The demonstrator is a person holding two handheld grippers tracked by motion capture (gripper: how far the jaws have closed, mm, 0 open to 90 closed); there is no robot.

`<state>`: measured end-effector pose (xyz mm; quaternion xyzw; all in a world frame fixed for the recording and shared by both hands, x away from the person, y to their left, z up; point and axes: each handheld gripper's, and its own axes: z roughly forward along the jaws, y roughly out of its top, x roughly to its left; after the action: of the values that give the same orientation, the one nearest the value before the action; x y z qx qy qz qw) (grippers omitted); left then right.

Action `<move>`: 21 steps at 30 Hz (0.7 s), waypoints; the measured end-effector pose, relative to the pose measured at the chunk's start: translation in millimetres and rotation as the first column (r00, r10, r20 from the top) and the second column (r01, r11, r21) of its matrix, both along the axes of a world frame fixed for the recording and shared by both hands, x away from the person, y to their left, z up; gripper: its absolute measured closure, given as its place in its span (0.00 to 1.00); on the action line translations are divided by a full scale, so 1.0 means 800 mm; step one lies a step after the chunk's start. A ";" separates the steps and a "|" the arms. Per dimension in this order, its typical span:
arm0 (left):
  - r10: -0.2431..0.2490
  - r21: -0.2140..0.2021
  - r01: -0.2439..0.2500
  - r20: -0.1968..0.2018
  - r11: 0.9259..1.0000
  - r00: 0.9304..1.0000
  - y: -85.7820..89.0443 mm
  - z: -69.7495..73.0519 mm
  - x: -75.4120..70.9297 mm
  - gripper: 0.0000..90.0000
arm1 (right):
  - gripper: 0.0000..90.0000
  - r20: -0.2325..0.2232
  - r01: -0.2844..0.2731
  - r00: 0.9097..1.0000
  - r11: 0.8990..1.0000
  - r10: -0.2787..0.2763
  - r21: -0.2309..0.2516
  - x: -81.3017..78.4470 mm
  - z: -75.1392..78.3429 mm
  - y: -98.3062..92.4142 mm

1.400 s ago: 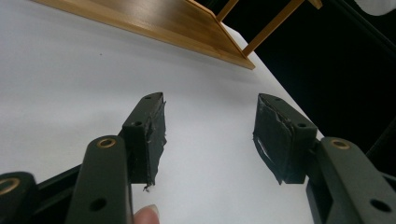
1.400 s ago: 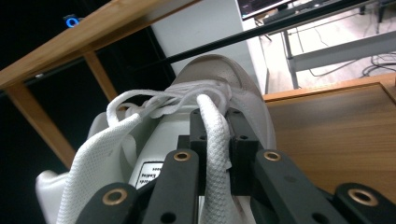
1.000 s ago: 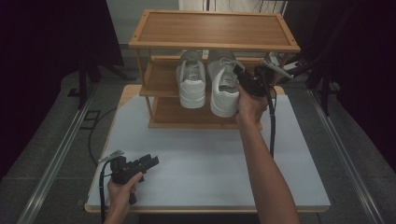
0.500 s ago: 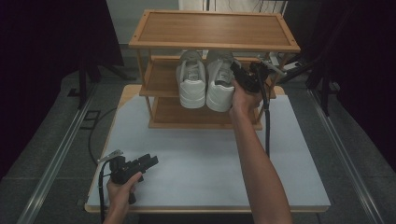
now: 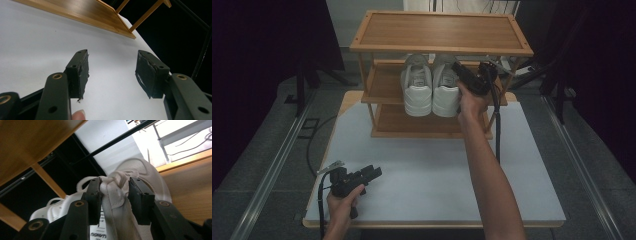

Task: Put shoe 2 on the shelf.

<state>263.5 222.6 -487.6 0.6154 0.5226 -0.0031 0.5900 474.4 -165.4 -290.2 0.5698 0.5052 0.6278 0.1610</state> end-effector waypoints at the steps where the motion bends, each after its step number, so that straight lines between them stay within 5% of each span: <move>1: 0.003 -0.001 -0.003 -0.004 1.000 1.000 -0.001 0.000 0.000 0.49 | 0.69 0.020 -0.006 1.000 1.000 0.006 0.015 -0.003 0.003 -0.003; 13: 0.005 0.003 -0.005 -0.013 1.000 1.000 -0.002 -0.003 0.004 0.49 | 0.65 0.060 -0.082 0.994 0.991 0.089 -0.108 -0.039 0.007 -0.018; 16: 0.006 0.008 -0.006 -0.008 1.000 1.000 -0.002 -0.001 0.006 0.49 | 0.64 0.066 -0.108 0.991 0.980 0.120 -0.169 -0.051 0.007 -0.026; 21: 0.009 0.006 -0.009 -0.005 1.000 1.000 -0.003 0.000 0.008 0.49 | 0.64 0.085 -0.142 0.983 0.970 0.161 -0.199 -0.078 0.003 -0.042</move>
<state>269.8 220.5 -487.3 0.6148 0.5267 -0.0005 0.5870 412.3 -199.0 -287.6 0.4790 0.5969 0.6143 0.1920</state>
